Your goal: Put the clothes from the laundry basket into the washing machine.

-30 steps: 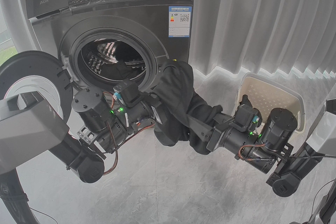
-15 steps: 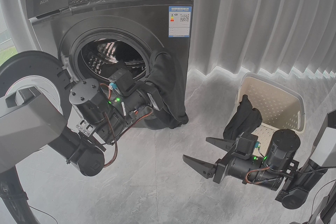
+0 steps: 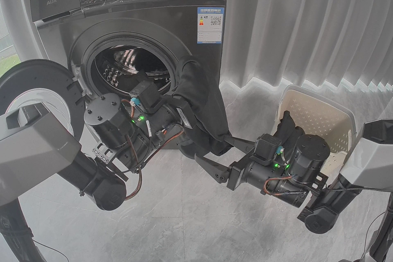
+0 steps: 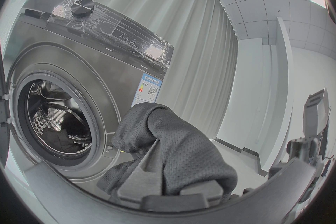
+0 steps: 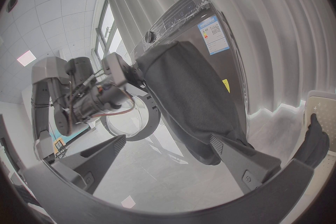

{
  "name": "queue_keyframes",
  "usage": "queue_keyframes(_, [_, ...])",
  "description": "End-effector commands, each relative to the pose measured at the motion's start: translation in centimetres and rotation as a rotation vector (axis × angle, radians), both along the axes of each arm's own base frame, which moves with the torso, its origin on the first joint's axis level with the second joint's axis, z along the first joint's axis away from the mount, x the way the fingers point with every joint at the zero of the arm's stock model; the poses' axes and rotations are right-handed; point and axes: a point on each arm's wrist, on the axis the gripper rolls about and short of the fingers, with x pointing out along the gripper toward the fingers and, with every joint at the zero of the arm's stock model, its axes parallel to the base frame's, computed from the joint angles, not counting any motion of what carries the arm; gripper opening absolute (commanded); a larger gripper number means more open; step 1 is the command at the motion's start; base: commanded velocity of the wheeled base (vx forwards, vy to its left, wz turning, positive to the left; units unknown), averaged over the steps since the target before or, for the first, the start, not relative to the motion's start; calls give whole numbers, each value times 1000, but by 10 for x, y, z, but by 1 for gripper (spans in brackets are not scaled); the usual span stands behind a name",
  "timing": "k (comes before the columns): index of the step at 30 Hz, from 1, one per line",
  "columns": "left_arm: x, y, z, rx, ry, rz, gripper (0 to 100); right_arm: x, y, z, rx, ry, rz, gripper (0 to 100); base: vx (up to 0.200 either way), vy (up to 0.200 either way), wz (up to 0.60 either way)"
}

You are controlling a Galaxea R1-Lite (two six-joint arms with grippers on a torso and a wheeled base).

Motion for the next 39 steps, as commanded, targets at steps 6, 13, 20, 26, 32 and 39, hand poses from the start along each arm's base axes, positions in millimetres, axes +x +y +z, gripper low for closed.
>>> queue_keyframes(6, [-10, -10, 1, -18, 14, -25, 0, 44, 17, -20, 5, -38, -68, 100, 0, 0, 0])
queue_keyframes(13, [-14, -14, 1, -23, 20, -29, 0, 64, 20, -27, 21, -55, -96, 100, 0, 0, 0])
queue_keyframes(20, [-17, -16, -2, -21, 35, -19, 0, 78, 25, -26, 52, -83, -108, 100, 0, 0, 0])
queue_keyframes(26, [-15, -13, -4, -19, 43, 2, 0, 77, 23, -21, 66, -80, -133, 100, 0, 0, 0])
queue_keyframes(32, [-7, -8, -3, -28, 35, 29, 0, 58, 10, -13, 48, -53, -134, 100, 0, 0, 0])
queue_keyframes(39, [4, -3, 1, -47, 20, 77, 0, 34, -4, -7, 14, -23, -125, 100, 0, 0, 0])
